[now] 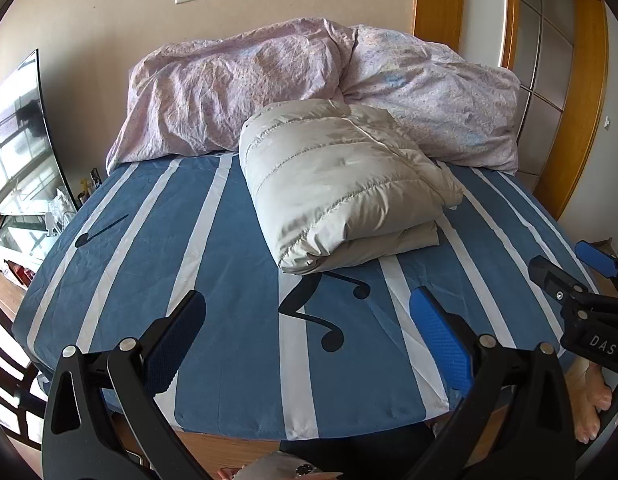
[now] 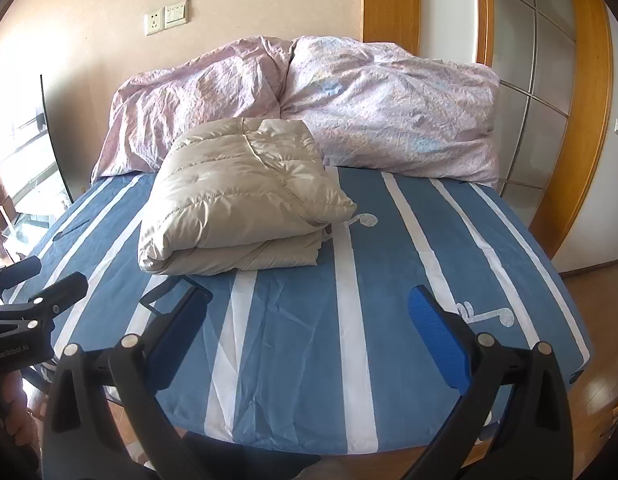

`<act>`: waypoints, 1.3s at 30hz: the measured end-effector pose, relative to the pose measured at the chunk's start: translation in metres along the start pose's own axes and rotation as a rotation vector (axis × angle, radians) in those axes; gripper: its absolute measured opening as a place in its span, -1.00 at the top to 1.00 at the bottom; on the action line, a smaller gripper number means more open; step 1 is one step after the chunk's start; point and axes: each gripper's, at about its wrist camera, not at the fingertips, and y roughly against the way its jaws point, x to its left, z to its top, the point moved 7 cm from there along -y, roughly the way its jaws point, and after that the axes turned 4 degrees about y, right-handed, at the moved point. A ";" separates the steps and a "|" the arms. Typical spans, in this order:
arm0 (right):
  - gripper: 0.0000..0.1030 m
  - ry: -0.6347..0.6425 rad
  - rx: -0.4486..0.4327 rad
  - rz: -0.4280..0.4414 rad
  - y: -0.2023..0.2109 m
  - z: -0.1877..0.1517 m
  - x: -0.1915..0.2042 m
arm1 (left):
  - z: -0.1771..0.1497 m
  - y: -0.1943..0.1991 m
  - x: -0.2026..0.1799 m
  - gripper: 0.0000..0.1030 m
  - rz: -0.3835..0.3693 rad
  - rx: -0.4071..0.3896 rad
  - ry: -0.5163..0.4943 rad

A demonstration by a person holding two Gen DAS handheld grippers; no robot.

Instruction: Fold large clothes

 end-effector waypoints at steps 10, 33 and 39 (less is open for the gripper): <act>-0.96 -0.003 0.023 0.003 -0.006 -0.004 -0.002 | -0.002 0.000 0.000 -0.97 -0.001 0.002 0.000; -0.96 -0.005 0.022 -0.003 -0.010 -0.005 -0.008 | -0.002 -0.002 -0.009 -0.97 -0.017 0.012 0.004; -0.96 -0.004 0.018 -0.006 -0.010 -0.003 -0.012 | -0.002 -0.002 -0.008 -0.97 -0.017 0.011 0.003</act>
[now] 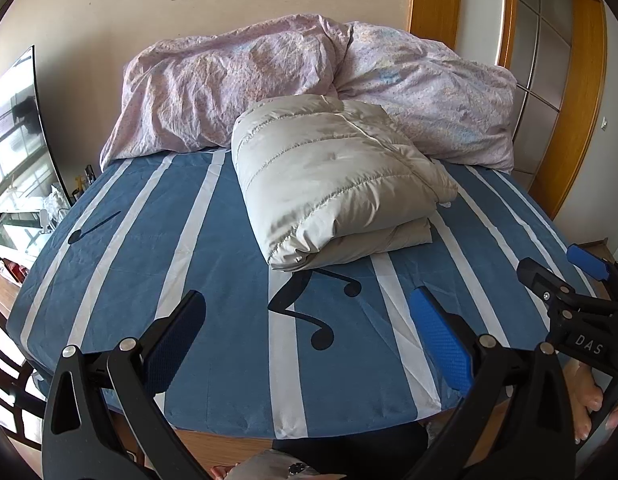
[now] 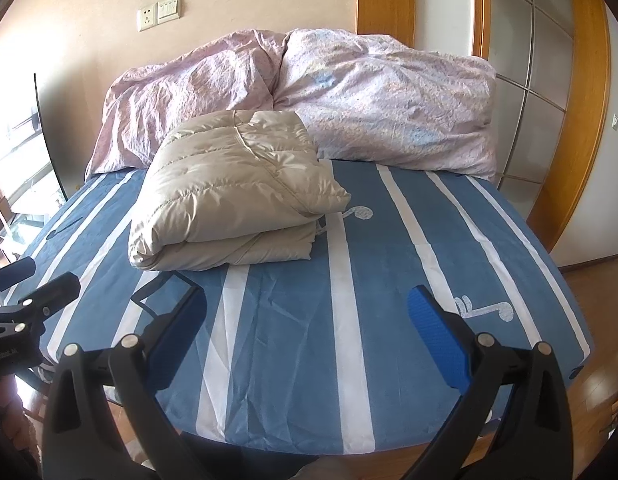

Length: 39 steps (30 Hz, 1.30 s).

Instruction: Fold large clothes

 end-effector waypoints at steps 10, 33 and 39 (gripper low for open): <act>-0.96 0.001 -0.003 -0.005 0.001 0.002 -0.002 | 0.001 0.000 0.001 -0.97 0.000 -0.001 0.003; -0.96 0.000 -0.004 -0.012 -0.001 0.006 -0.008 | 0.002 0.001 -0.005 -0.97 -0.011 -0.004 -0.004; -0.96 0.000 -0.003 -0.013 -0.001 0.006 -0.008 | 0.003 0.001 -0.006 -0.97 -0.012 -0.003 -0.004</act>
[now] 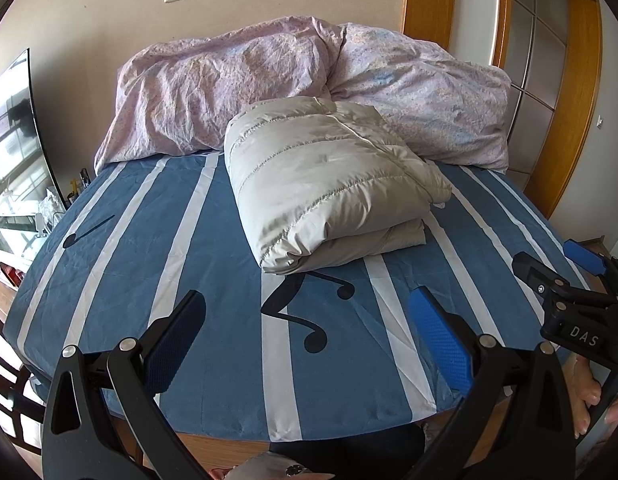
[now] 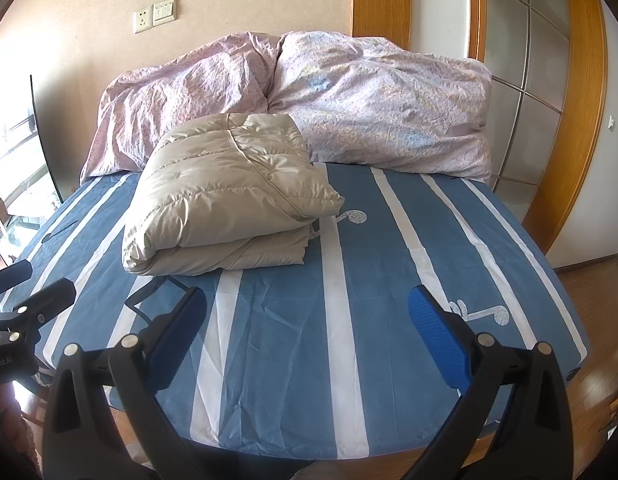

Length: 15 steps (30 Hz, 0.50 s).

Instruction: Fold large clothes

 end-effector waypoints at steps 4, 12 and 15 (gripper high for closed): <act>-0.96 0.000 0.000 -0.002 0.000 0.000 0.000 | 0.000 0.000 0.000 -0.97 0.002 -0.002 0.000; -0.96 0.000 0.001 -0.001 -0.001 -0.001 0.000 | 0.000 -0.001 0.001 -0.97 0.000 0.000 0.001; -0.96 0.000 0.000 -0.002 -0.001 -0.001 0.000 | 0.000 -0.001 0.000 -0.97 -0.001 0.001 0.002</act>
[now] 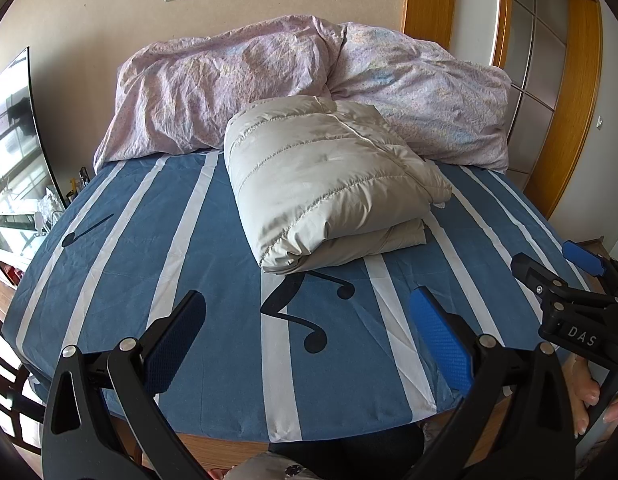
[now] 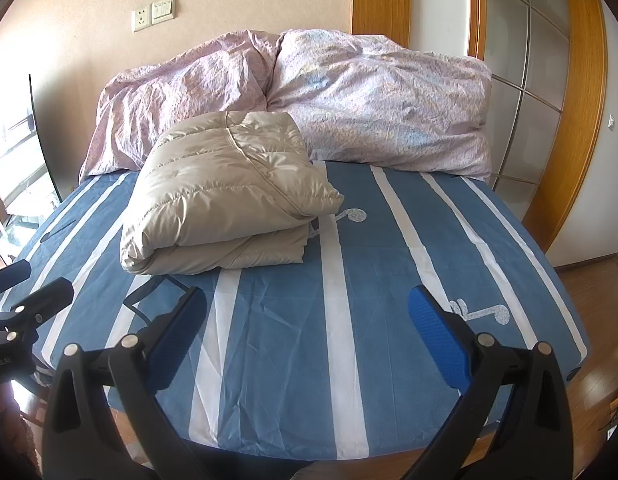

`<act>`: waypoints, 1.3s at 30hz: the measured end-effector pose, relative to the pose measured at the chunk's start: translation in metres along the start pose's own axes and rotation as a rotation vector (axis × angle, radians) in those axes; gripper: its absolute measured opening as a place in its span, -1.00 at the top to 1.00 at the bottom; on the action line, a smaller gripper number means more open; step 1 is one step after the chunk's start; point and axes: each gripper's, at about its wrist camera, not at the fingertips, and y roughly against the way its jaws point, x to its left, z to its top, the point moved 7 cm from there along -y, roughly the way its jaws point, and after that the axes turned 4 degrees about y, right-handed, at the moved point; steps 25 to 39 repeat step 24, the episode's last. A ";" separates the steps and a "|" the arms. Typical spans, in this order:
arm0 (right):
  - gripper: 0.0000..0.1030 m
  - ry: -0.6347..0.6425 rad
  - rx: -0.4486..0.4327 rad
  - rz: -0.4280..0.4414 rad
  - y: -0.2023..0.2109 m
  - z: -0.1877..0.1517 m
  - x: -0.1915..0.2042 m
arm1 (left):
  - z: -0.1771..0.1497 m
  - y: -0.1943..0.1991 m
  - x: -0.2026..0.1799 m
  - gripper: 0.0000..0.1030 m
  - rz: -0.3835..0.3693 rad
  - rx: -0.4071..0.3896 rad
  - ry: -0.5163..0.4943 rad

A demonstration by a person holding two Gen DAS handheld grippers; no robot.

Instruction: Fold large clothes

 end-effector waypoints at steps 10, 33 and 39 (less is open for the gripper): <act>-0.96 0.000 0.000 0.001 0.000 0.000 0.000 | 0.000 0.000 0.000 -0.97 0.001 -0.003 -0.004; -0.96 -0.001 0.002 -0.001 -0.001 -0.001 0.001 | -0.001 -0.001 -0.002 -0.97 0.002 -0.002 -0.004; -0.96 -0.001 0.002 -0.001 -0.001 -0.001 0.001 | -0.001 -0.001 -0.002 -0.97 0.002 -0.002 -0.004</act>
